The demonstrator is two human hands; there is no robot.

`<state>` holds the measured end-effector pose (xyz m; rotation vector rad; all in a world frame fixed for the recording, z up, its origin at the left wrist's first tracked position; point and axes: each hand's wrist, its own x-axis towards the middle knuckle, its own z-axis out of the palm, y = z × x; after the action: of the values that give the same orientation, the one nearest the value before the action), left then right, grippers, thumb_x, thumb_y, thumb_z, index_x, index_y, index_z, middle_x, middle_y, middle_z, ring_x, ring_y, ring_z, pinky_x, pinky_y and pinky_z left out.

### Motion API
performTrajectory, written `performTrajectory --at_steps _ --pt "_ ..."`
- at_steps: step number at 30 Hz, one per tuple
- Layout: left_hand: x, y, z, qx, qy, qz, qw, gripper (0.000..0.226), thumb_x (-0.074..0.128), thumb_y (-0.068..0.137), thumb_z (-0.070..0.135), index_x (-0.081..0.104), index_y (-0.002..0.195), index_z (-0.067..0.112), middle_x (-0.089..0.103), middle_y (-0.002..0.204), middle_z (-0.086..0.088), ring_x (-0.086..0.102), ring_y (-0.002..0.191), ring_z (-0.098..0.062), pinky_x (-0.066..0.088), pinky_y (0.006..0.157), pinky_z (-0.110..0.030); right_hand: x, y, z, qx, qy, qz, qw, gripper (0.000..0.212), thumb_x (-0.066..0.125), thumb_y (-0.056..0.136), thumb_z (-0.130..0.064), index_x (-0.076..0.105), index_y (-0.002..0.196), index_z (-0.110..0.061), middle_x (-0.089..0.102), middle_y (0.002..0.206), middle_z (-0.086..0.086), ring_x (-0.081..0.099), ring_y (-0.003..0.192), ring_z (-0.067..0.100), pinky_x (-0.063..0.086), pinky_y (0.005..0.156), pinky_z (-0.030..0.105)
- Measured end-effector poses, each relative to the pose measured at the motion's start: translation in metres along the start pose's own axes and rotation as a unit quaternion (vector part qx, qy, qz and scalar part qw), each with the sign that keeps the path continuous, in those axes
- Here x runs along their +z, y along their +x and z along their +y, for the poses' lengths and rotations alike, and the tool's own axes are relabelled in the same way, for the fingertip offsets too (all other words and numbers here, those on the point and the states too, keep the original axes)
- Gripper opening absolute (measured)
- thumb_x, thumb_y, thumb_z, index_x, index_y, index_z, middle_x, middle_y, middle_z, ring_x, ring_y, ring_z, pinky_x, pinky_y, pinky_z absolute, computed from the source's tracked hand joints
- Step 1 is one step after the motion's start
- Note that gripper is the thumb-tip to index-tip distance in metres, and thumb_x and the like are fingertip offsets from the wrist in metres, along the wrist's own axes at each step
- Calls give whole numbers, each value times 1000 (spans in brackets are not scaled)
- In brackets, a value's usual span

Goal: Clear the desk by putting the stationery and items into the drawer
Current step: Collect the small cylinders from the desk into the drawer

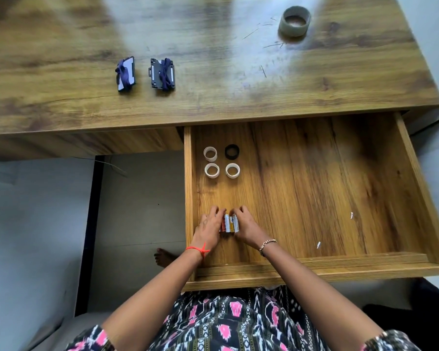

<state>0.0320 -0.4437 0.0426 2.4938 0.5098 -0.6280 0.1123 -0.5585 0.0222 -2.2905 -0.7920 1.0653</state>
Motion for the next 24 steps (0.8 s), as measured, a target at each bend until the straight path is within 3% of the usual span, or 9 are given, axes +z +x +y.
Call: performTrajectory --at_steps 4,7,11,15,18,21,24 --pt "-7 -2 4 -16 35 -13 999 79 63 85 16 14 146 15 6 153 -13 28 131 -34 42 101 -39 -8 -1 -4 17 9 -30 999 71 75 72 -8 36 131 -8 32 126 10 52 99 21 50 82 30" --pt "-17 0 7 34 73 45 996 74 61 84 20 18 144 19 8 151 -12 21 130 -30 35 107 -37 -23 0 -16 38 21 -42 998 76 75 73 -14 32 135 -9 29 128 8 52 100 23 48 85 33" --pt "-38 6 1 128 59 181 973 72 63 74 10 21 131 26 12 139 -3 16 124 -27 36 103 -41 -46 6 -37 27 31 -3 999 56 63 80 -9 40 131 -8 39 124 9 50 105 18 46 83 27" --pt "-75 9 -12 144 32 275 950 71 61 67 3 30 128 20 23 131 -4 20 123 -26 34 104 -43 -65 14 -66 8 38 73 997 37 61 81 -6 54 117 -7 54 101 7 51 89 13 46 74 23" --pt "-101 9 -28 137 28 310 940 68 63 68 4 33 127 18 34 129 -9 21 123 -25 35 104 -40 -69 19 -86 -10 46 113 992 25 58 83 -4 60 108 -6 59 90 6 55 81 14 48 71 23" --pt "-125 4 -54 133 39 316 939 59 62 72 4 43 127 12 40 130 -14 19 123 -23 35 105 -41 -64 25 -111 -26 50 167 984 19 57 86 -6 62 104 -5 60 90 3 55 80 10 45 65 13" --pt "-144 -2 -84 135 45 307 941 53 60 76 5 45 126 10 38 132 -13 18 125 -22 32 107 -39 -54 30 -135 -31 57 216 974 16 57 87 -7 65 101 -6 64 93 4 59 84 11 49 69 14"
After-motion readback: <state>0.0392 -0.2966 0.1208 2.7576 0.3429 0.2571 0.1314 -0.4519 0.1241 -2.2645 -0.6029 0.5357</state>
